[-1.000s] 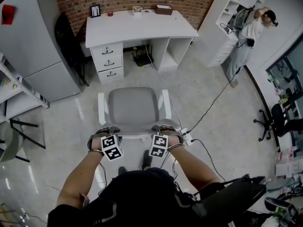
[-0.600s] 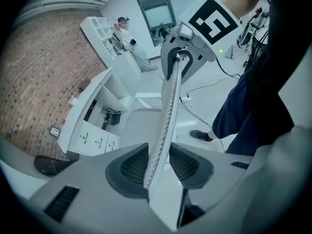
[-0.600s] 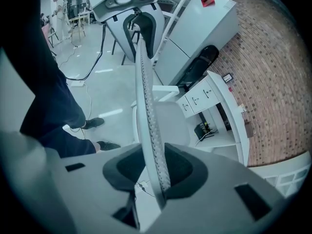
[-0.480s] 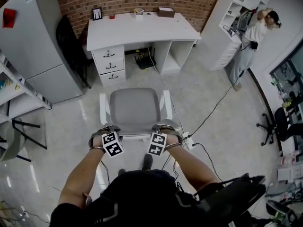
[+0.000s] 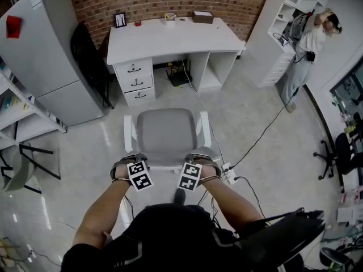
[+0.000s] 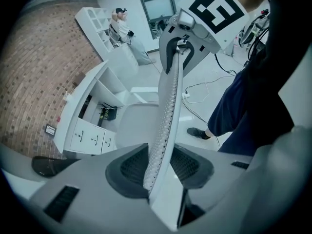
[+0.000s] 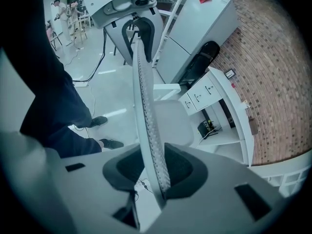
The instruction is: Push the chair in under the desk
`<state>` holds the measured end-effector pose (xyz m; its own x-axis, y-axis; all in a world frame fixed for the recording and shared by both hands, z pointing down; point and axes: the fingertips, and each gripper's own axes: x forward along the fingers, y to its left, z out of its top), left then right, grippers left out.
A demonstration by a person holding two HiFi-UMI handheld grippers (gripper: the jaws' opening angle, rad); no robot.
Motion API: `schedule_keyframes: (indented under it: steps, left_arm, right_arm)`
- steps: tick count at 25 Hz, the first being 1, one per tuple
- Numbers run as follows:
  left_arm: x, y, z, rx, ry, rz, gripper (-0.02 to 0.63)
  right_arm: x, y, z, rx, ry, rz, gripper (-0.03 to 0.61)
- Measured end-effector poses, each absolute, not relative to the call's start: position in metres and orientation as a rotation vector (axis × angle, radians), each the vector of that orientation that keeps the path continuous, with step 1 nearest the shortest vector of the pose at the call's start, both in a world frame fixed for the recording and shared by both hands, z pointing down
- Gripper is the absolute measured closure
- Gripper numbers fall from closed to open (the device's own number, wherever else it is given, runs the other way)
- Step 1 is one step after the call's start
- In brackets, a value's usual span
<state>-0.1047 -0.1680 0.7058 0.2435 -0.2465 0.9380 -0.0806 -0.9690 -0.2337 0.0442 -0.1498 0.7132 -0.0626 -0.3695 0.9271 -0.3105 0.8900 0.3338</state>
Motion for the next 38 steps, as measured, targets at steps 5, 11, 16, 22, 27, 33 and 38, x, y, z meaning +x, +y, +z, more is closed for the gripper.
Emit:
schedule_keyframes:
  steps: [5,11,16,22,27,33,38]
  left_arm:
    - [-0.091,-0.172,0.706,-2.363,0.285,-1.839,0.479]
    - [-0.061,-0.172,0.706,-2.363,0.268,-1.799,0.489]
    - [-0.051,-0.186,0.708,-2.363,0.258,-1.827,0.491]
    - [-0.036,-0.203,0.710,-2.342,0.275,-1.830,0.491]
    - [-0.011,-0.211,0.708,-2.358,0.276,-1.870,0.492]
    - [-0.001,-0.218,0.712,-2.338,0.278,-1.871,0.497]
    - [0.007,-0.233,0.709,-2.327,0.273,-1.882,0.495]
  right_arm:
    - [0.059,-0.156,0.713,0.534,-1.670,-0.083,0.459]
    - [0.089,-0.164,0.713,0.521,-1.666,-0.106,0.453]
    - [0.099,-0.178,0.713,0.530,-1.669,-0.142,0.454]
    - [0.115,-0.194,0.715,0.549,-1.663,-0.143,0.454]
    - [0.141,-0.208,0.712,0.552,-1.663,-0.176,0.449]
    - [0.150,-0.215,0.716,0.555,-1.669,-0.211,0.449]
    - [0.159,-0.228,0.713,0.553,-1.672,-0.192,0.449]
